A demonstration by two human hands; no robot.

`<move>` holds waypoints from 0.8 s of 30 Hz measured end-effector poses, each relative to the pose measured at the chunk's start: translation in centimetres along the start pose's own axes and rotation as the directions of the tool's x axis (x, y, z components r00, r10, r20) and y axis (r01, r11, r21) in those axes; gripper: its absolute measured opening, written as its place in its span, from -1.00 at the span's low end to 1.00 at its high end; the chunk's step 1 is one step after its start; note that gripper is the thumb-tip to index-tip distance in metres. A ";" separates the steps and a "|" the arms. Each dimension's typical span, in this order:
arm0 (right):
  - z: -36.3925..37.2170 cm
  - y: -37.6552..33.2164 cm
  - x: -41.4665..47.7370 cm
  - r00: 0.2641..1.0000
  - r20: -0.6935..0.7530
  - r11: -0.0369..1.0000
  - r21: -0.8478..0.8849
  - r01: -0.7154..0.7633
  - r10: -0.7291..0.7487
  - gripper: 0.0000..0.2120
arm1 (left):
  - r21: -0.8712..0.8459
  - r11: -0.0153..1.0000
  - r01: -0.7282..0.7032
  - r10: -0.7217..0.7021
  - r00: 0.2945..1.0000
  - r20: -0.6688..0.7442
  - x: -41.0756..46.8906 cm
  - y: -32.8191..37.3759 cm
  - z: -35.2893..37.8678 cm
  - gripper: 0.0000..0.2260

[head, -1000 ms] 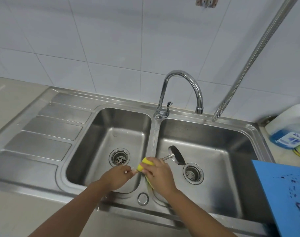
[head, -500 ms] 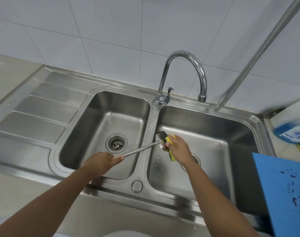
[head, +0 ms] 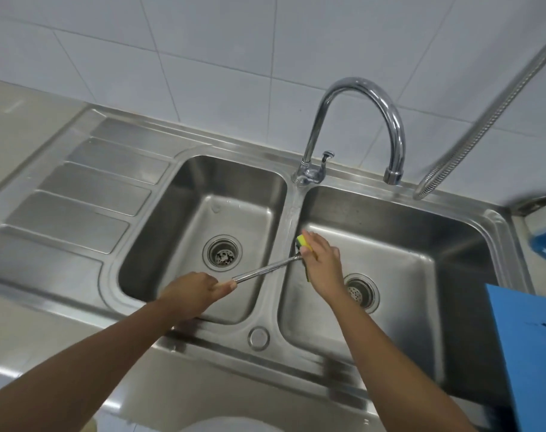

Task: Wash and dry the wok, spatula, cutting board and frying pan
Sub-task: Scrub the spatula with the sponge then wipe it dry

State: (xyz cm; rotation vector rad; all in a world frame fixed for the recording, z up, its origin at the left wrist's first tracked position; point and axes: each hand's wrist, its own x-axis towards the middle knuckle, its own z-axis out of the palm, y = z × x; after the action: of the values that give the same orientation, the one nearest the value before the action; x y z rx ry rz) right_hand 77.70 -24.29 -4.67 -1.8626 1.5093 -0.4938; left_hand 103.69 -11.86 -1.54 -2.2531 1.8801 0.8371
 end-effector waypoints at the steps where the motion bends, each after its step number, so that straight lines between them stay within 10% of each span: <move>1: 0.2 -0.6 0.6 0.999 0.021 0.999 -0.018 0.045 -0.044 -0.64 | 0.013 1.000 -0.002 0.002 1.000 -0.002 0.0 0.0 -0.1 -0.38; 7: -0.7 0.5 2.4 0.942 -0.011 0.932 0.152 -0.329 0.334 -0.63 | 0.135 0.991 -0.021 0.024 0.999 -0.023 0.2 -0.7 0.5 -0.26; 13: 0.1 -0.9 -0.1 0.996 -0.023 0.994 -0.067 0.087 -0.089 -0.67 | 0.123 0.992 -0.020 0.025 0.999 -0.040 0.1 -0.8 0.7 -0.31; 19: -0.1 2.4 2.4 0.959 0.035 0.927 0.248 -0.281 0.281 -0.65 | 0.129 0.990 -0.057 0.061 0.998 -0.022 0.2 -1.0 0.5 -0.27; 24: 1.0 -0.5 -2.3 0.955 -0.140 0.964 -0.023 -0.266 0.260 -0.62 | 0.081 0.996 -0.027 0.028 0.999 -0.020 -0.2 -0.9 0.3 -0.36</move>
State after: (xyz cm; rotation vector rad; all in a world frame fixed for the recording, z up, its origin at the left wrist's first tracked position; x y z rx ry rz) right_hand 78.16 -21.74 -4.74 -1.6520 1.8399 -0.4732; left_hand 104.40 -11.41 -1.93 -2.2023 1.9217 0.7305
